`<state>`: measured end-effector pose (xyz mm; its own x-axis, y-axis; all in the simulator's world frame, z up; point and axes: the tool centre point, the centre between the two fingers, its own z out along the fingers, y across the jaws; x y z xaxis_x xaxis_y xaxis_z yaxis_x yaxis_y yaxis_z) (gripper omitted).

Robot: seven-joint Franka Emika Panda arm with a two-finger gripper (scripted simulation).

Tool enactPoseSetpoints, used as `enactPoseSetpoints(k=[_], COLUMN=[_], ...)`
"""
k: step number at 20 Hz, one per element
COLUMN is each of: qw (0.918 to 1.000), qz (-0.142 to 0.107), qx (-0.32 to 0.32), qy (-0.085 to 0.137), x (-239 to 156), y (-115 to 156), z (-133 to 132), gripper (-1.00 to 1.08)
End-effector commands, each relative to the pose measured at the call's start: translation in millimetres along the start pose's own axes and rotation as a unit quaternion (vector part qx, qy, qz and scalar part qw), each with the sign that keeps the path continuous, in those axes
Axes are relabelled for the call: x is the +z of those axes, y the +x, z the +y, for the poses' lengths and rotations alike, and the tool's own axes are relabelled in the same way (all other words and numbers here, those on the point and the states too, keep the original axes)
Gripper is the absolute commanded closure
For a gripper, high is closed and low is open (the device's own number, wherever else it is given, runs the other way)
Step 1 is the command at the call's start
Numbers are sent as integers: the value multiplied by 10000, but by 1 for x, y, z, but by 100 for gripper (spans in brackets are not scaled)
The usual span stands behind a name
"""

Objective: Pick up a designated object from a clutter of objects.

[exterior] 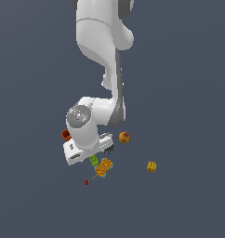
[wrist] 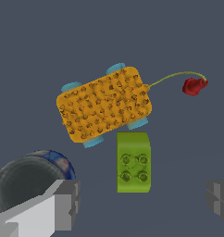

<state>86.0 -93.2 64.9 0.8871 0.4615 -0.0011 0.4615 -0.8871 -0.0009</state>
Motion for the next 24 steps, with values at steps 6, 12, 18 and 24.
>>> enactPoseSetpoints(k=[6,12,18,24], qw=[10000,10000,10000,10000], qz=[0,4,5,6], qx=[-12,-24,-29,-31], qy=[0,-3,-4,-4], x=[7,34,52,52], y=[0,-1,0,0], z=[1,0,1,1], gripper=[-92,-92,-92,108])
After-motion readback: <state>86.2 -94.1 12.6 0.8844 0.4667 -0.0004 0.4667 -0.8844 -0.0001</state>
